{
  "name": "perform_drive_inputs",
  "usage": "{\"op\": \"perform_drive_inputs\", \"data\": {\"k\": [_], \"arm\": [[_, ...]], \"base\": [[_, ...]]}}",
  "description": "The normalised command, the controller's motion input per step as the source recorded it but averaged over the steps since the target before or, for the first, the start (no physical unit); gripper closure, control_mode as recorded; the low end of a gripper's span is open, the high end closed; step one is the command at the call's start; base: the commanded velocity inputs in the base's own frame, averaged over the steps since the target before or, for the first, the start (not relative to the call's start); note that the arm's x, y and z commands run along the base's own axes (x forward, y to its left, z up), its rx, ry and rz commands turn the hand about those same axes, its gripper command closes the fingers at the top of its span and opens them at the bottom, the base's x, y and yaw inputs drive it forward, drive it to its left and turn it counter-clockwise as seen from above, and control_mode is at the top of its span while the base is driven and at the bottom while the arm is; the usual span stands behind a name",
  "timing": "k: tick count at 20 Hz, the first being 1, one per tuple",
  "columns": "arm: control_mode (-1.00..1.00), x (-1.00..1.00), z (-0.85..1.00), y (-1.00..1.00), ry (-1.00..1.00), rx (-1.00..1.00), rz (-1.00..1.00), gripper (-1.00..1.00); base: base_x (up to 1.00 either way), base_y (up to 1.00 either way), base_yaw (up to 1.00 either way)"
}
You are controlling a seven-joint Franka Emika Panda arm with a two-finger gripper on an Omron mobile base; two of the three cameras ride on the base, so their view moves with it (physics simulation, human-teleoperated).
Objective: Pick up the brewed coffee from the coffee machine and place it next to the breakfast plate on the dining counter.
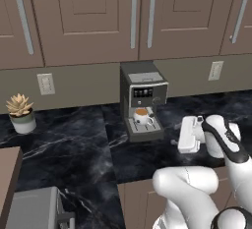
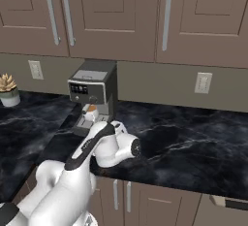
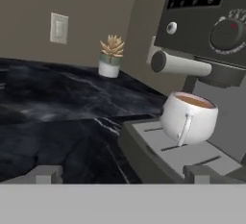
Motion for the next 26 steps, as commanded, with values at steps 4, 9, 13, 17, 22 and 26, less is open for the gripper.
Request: {"op": "perform_drive_inputs", "data": {"k": [4,9,13,17,22,26], "arm": [[-1.00,0.25,0.00,0.32,0.00,0.00,-0.05,-1.00],[-1.00,0.25,0.00,0.31,0.00,0.00,-0.04,-1.00],[-1.00,0.21,0.00,0.13,-0.02,0.03,-0.06,-1.00],[-1.00,0.21,-0.01,0.24,0.00,0.04,-0.09,-1.00],[-1.00,0.29,-0.03,0.16,0.00,0.05,-0.10,-1.00],[-1.00,0.31,-0.21,0.03,0.00,0.01,-0.03,-1.00]], "base": [[0.00,0.00,0.00],[0.00,0.00,0.00],[0.00,0.00,0.00],[0.00,0.00,0.00],[0.00,0.00,0.00],[0.00,0.00,0.00]]}}
